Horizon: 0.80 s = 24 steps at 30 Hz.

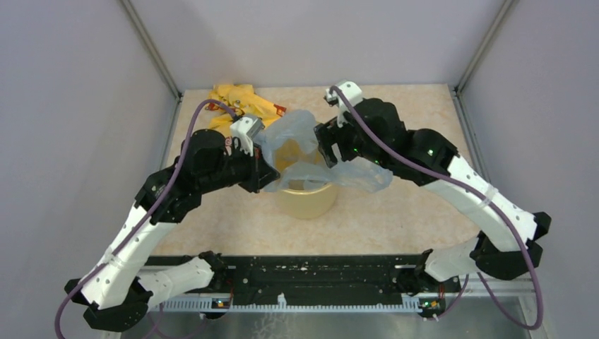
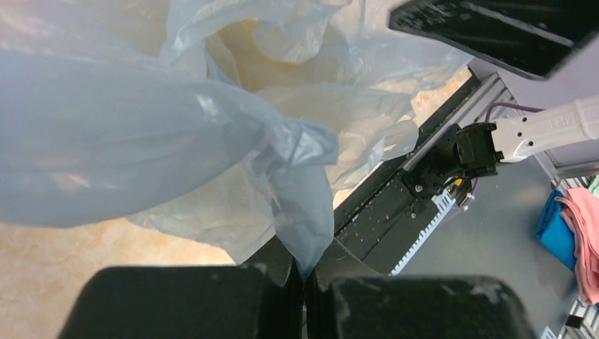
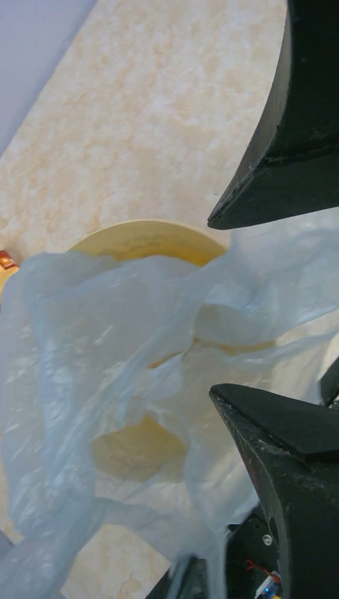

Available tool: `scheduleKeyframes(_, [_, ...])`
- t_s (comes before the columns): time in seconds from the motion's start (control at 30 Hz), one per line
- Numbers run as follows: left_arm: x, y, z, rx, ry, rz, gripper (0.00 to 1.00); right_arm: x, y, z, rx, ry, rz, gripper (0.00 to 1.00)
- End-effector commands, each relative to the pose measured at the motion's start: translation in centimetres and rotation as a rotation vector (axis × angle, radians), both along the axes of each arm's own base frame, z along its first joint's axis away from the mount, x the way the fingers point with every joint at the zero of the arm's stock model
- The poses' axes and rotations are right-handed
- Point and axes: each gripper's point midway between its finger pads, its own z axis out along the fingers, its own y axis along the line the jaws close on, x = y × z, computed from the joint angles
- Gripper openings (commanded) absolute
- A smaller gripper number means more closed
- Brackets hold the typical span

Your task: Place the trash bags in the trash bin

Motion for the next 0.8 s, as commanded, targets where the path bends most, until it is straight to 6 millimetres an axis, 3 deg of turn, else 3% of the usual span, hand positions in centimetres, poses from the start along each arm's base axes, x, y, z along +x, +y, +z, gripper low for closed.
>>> scheduleKeyframes(0.0, [-1.3, 1.0, 0.2, -0.024, 0.005, 0.012, 0.0, 1.9, 3.8, 1.9, -0.011, -0.106, 0.082, 0.79])
scheduleKeyframes(0.2, [-1.4, 2.0, -2.1, 0.003, 0.025, 0.058, 0.0, 3.9, 5.7, 0.8, -0.081, -0.127, 0.084, 0.65])
scheduleKeyframes(0.37, [-0.7, 3.2, -4.8, 0.035, 0.036, 0.144, 0.0, 5.4, 6.1, 1.8, -0.075, -0.151, 0.041, 0.28])
scheduleKeyframes(0.47, [-0.1, 3.2, -6.7, 0.046, 0.044, 0.168, 0.0, 7.0, 6.2, 2.0, -0.056, -0.129, 0.014, 0.14])
scheduleKeyframes(0.67, [1.2, 3.7, -8.8, 0.075, 0.038, 0.24, 0.0, 11.5, 6.8, 1.3, -0.034, -0.081, -0.055, 0.06])
scheduleKeyframes(0.77, [1.9, 4.5, -9.4, 0.094, 0.033, 0.3, 0.0, 14.2, 7.6, -0.7, -0.064, -0.04, -0.08, 0.05])
